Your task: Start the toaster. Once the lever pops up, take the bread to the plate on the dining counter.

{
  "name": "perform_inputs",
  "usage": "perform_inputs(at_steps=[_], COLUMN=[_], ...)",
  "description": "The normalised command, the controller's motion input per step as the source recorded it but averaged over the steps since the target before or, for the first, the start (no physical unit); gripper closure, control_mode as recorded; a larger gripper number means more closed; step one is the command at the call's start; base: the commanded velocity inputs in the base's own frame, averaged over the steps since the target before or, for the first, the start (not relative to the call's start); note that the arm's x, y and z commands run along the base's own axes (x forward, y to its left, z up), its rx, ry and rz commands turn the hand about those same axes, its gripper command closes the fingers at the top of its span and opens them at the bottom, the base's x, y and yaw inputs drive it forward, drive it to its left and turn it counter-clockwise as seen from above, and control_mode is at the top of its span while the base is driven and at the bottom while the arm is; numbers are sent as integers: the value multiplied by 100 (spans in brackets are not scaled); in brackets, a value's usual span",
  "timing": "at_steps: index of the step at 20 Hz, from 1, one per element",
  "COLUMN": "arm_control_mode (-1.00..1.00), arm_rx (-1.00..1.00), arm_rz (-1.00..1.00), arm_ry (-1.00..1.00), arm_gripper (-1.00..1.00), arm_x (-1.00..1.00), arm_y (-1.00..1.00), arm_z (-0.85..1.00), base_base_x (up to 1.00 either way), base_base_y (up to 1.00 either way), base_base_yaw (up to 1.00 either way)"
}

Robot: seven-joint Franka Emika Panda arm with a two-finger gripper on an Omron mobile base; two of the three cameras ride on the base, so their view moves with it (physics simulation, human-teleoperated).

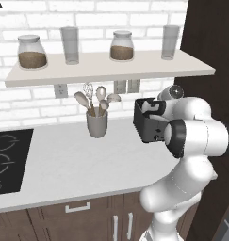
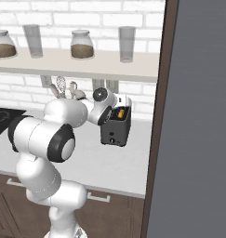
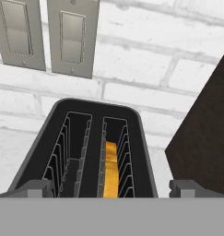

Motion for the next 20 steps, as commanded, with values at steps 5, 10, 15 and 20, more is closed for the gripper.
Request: perform_inputs(at_steps=[5, 10, 15, 20], arm_control_mode=[-100, -100, -100, -100], arm_rx=[0, 0, 0, 0], arm_rz=[0, 0, 0, 0], arm_ry=[0, 0, 0, 0], arm_gripper=[-100, -100, -100, -100], arm_x=[0, 0, 0, 0], arm_y=[0, 0, 0, 0], arm_z=[0, 0, 0, 0], base_base_x=[0, 0, 0, 0], base_base_y=[0, 0, 0, 0], base_base_yaw=[0, 0, 0, 0])
